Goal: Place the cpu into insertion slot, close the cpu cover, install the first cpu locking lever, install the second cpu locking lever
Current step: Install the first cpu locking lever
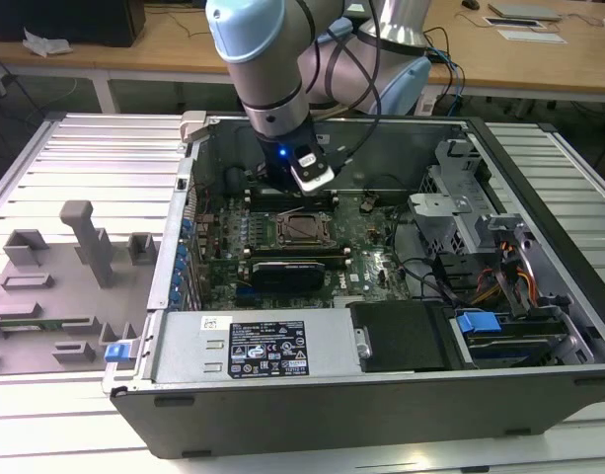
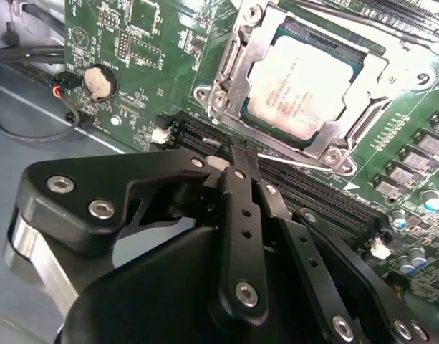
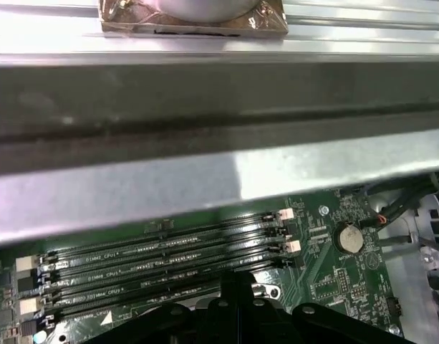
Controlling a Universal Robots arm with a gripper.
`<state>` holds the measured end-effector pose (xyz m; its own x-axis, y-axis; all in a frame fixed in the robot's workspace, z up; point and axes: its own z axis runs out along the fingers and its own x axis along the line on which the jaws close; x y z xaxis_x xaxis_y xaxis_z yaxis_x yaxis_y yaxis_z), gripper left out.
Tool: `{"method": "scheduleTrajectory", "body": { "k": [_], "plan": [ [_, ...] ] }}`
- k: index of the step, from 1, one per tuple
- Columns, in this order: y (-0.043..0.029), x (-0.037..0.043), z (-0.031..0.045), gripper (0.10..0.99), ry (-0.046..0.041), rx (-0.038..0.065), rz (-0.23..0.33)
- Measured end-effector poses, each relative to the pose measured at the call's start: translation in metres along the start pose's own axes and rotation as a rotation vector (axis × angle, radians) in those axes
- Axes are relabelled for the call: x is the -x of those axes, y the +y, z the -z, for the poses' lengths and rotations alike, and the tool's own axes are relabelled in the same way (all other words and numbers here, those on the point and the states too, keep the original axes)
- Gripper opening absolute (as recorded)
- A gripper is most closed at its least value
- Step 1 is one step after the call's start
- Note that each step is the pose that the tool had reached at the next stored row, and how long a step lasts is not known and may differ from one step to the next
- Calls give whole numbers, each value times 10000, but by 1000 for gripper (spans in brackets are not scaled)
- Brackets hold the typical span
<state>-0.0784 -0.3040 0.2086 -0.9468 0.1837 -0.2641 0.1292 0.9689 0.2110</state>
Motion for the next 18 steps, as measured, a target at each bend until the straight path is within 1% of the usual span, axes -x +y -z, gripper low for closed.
{"method": "scheduleTrajectory", "body": {
  "k": [6, 7, 8, 12, 15, 18],
  "plan": [
    [33, -9, -15, 106, -53, -65, -235],
    [35, -12, -22, 106, -88, -109, -387],
    [38, -13, -26, 106, -104, -131, -463],
    [50, -18, -36, 106, -143, -180, -639],
    [73, -25, -45, 106, -174, -219, -775],
    [84, -31, -50, 106, -190, -241, -838]
  ]
}}
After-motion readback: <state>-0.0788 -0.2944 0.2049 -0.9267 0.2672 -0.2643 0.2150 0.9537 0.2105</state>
